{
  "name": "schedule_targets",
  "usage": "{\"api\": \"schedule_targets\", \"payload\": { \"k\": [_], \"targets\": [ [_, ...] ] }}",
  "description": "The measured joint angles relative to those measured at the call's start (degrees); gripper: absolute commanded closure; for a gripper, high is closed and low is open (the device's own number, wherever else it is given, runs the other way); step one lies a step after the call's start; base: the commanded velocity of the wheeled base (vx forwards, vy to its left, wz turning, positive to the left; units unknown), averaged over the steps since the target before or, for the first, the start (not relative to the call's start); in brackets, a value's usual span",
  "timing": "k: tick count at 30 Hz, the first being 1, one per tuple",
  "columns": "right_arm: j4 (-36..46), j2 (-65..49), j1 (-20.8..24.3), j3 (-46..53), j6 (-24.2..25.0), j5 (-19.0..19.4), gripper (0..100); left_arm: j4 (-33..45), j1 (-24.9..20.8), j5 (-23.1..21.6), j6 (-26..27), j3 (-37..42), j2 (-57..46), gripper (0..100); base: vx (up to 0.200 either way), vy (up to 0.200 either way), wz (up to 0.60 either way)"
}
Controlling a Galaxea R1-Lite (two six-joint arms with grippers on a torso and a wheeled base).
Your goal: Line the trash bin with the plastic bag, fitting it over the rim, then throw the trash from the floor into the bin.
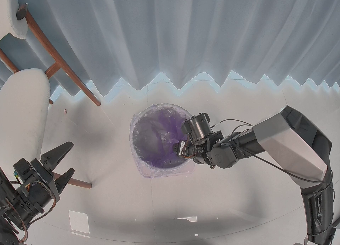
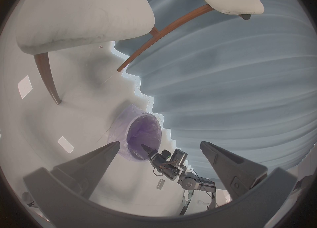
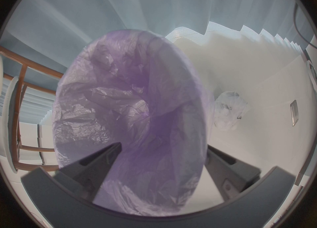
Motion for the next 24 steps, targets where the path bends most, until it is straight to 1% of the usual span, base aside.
{"api": "schedule_targets", "payload": {
  "k": [8,12,17,24],
  "targets": [
    [2.13,1.51,0.00,-1.62,0.55,-0.50,100,0.20,0.62,-0.05,0.02,-0.02,-0.69,0,0.000,0.000,0.00],
    [2.02,0.62,0.07,-0.40,0.73,-0.35,100,0.22,3.57,-0.41,-0.12,-0.02,-0.74,0,0.000,0.000,0.00],
    [1.87,-3.04,0.07,3.82,0.54,-0.46,100,0.27,5.58,-0.62,-0.11,-0.02,-0.91,0,0.000,0.000,0.00],
    [1.69,-10.75,0.18,12.11,-0.52,-0.22,100,0.16,5.92,-0.82,0.10,-0.02,-1.57,0,0.000,0.000,0.00]
  ]
}}
